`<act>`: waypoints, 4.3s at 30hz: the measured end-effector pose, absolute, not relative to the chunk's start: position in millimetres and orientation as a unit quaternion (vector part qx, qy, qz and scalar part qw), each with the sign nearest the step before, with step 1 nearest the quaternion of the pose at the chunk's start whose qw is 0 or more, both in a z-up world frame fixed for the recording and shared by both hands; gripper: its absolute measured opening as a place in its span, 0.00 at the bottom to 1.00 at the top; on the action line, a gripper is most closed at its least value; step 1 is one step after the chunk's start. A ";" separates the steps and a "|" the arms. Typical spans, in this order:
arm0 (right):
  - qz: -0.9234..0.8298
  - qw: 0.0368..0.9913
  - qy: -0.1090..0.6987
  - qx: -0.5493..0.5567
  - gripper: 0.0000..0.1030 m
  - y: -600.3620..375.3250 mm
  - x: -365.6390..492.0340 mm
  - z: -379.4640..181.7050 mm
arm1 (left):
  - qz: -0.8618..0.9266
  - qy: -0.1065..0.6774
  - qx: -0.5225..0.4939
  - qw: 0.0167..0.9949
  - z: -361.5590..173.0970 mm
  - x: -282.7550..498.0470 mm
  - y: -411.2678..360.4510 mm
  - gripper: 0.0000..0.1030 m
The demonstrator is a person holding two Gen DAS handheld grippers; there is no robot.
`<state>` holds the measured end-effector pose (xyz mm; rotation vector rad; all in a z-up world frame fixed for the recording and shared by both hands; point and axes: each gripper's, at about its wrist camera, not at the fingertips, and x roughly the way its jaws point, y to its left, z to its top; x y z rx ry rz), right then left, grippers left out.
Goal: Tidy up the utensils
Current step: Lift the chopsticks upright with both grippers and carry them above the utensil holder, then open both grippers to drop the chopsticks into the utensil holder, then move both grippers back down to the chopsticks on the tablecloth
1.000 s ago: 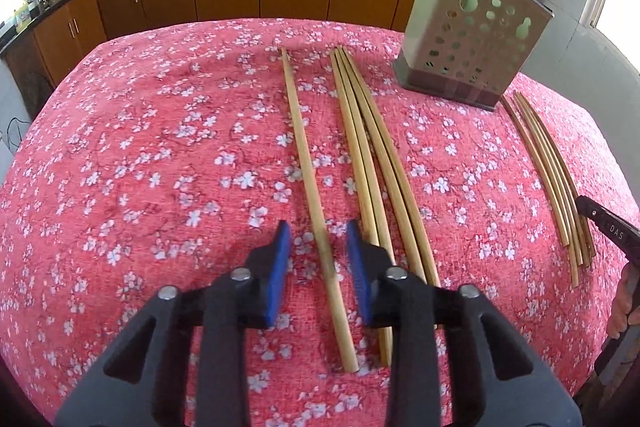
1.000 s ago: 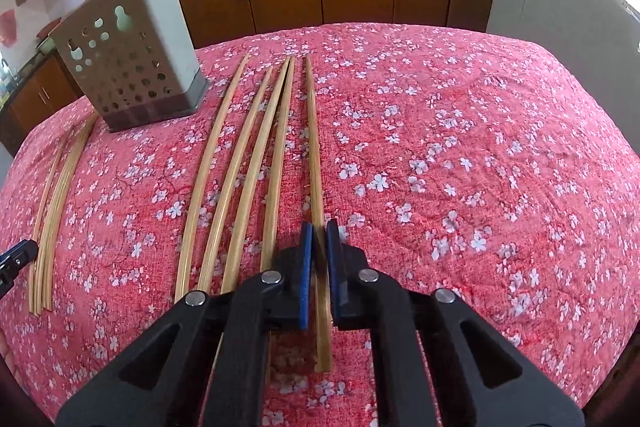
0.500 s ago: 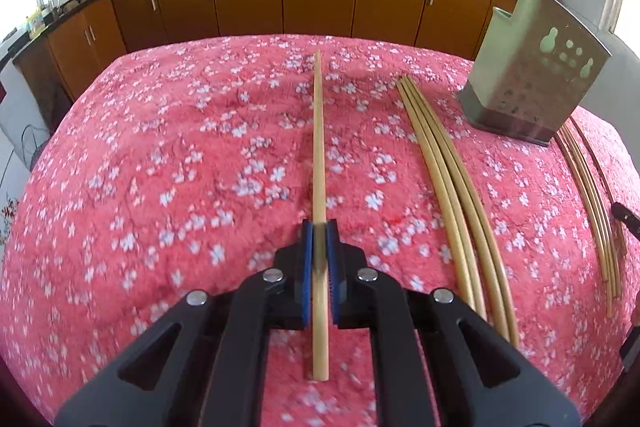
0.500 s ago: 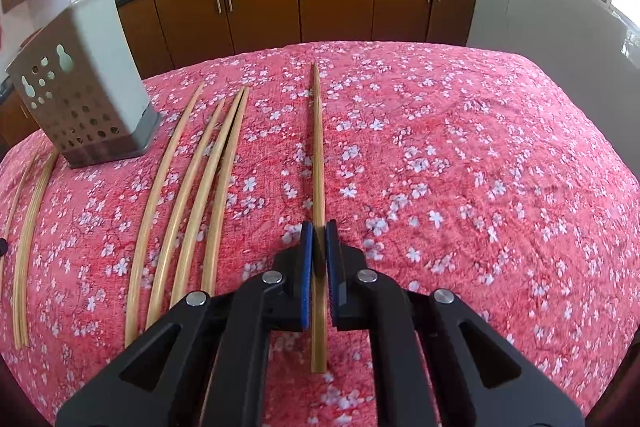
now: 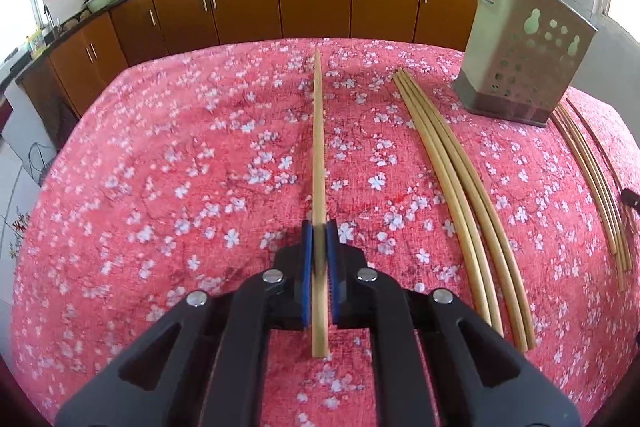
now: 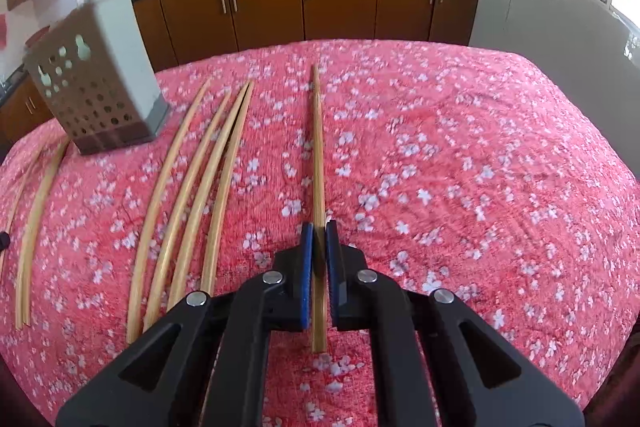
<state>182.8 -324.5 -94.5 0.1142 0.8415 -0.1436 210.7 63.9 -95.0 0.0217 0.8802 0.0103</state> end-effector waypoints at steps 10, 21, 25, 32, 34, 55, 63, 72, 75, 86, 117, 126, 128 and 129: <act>-0.062 0.962 0.264 0.031 0.07 -319.0 160.8 13.0 | -0.010 0.298 -0.017 0.955 17.5 193.1 73.6 0.08; -0.062 0.968 0.234 0.074 0.07 -331.3 175.5 36.0 | 0.007 0.259 -0.044 0.965 54.8 200.9 88.4 0.08; -0.062 0.971 0.220 0.074 0.07 -332.4 178.7 48.1 | 0.005 0.251 -0.053 0.967 65.2 202.7 90.0 0.08; -0.018 0.986 0.134 0.093 0.07 -317.3 177.3 128.4 | -0.035 0.189 -0.066 0.979 133.8 200.3 71.0 0.08; 0.007 0.988 0.113 0.106 0.07 -308.4 175.8 148.9 | -0.059 0.166 -0.072 0.982 158.0 197.6 59.2 0.08; 0.083 0.964 0.231 0.103 0.08 -244.1 232.8 92.1 | -0.141 0.255 -0.062 0.955 100.5 264.7 -40.6 0.08; 0.076 0.969 0.209 0.107 0.36 -252.0 223.3 100.2 | -0.140 0.238 -0.079 0.958 106.6 264.1 -30.6 0.21; 0.022 0.976 0.162 0.146 0.38 -300.5 181.7 110.7 | -0.105 0.193 -0.122 0.968 123.1 223.0 16.8 0.32; -0.014 0.966 0.213 0.145 0.38 -321.5 183.0 80.9 | -0.073 0.199 -0.127 0.969 111.3 209.0 38.1 0.32; 0.034 0.886 0.447 0.115 0.20 -306.8 204.2 -87.2 | -0.019 0.351 -0.068 0.934 -14.1 209.4 53.9 0.32; -0.008 0.897 0.437 0.059 0.08 -301.0 193.6 -104.8 | -0.063 0.439 -0.034 0.896 -94.5 195.5 2.9 0.12; -0.004 0.899 0.435 0.044 0.08 -295.3 190.5 -102.8 | -0.054 0.444 -0.029 0.894 -97.7 198.8 6.1 0.09; -0.004 0.900 0.434 0.034 0.08 -295.3 189.3 -102.6 | -0.036 0.444 -0.031 0.895 -98.1 207.9 17.8 0.08; -0.008 0.901 0.433 0.033 0.08 -296.2 188.9 -103.3 | -0.027 0.444 -0.032 0.895 -98.1 211.6 23.5 0.08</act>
